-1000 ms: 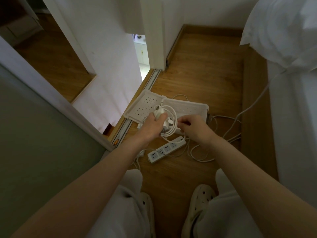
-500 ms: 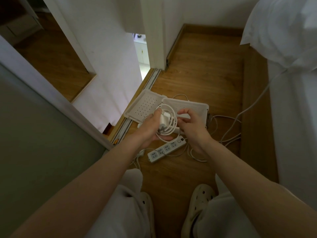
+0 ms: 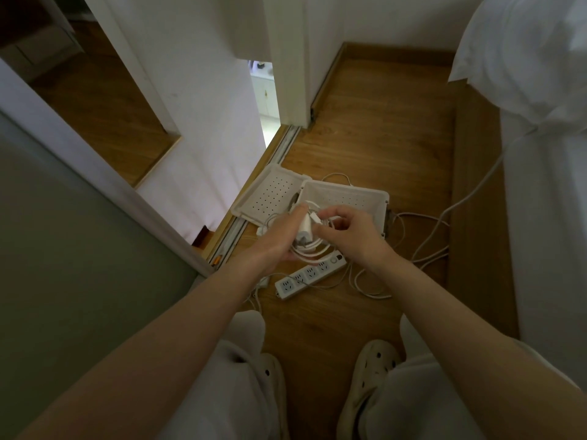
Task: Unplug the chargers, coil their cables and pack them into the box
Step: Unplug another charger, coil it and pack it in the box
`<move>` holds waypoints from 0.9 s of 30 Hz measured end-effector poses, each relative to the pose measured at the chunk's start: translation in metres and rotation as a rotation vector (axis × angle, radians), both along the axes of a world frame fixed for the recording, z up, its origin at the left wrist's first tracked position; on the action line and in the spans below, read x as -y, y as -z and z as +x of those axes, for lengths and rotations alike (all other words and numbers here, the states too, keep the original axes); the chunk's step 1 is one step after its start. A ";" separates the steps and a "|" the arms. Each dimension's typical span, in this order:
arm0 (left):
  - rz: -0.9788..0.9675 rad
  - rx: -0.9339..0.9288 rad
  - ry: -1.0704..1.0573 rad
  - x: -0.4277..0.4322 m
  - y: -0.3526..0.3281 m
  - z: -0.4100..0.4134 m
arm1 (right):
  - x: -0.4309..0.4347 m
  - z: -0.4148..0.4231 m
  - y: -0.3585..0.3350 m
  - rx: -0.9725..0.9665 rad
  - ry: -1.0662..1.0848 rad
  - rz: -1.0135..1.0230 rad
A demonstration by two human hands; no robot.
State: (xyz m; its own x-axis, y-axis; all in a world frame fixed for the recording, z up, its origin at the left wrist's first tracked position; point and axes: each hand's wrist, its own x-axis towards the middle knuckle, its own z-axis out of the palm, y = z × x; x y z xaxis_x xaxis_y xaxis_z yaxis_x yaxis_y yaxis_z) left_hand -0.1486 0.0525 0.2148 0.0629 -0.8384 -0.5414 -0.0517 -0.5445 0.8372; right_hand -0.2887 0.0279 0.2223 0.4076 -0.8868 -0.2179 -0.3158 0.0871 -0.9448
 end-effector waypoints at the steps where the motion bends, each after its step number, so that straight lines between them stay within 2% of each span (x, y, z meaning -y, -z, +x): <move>1: -0.006 -0.009 0.021 0.000 0.000 0.000 | 0.001 -0.001 0.000 -0.032 -0.019 -0.018; 6: -0.006 -0.002 -0.014 0.003 0.004 -0.003 | -0.007 -0.001 -0.001 -0.191 -0.055 -0.291; 13: 0.012 0.030 -0.177 0.011 0.005 -0.008 | -0.021 0.006 -0.014 -0.232 0.020 -0.590; 15: 0.013 0.052 -0.188 0.011 0.004 -0.009 | -0.024 0.005 -0.023 -0.168 0.009 -0.553; 18: 0.048 0.060 -0.235 0.011 0.005 -0.006 | -0.029 0.004 -0.036 0.038 0.058 -0.506; 21: 0.060 -0.053 -0.261 0.013 0.004 0.001 | -0.033 0.004 -0.041 0.174 0.101 -0.446; 24: 0.079 -0.143 -0.271 0.014 0.000 -0.002 | -0.029 0.002 -0.045 0.213 0.213 -0.350; 27: 0.051 -0.232 -0.259 0.013 -0.009 -0.008 | -0.015 -0.006 -0.044 0.094 0.304 -0.227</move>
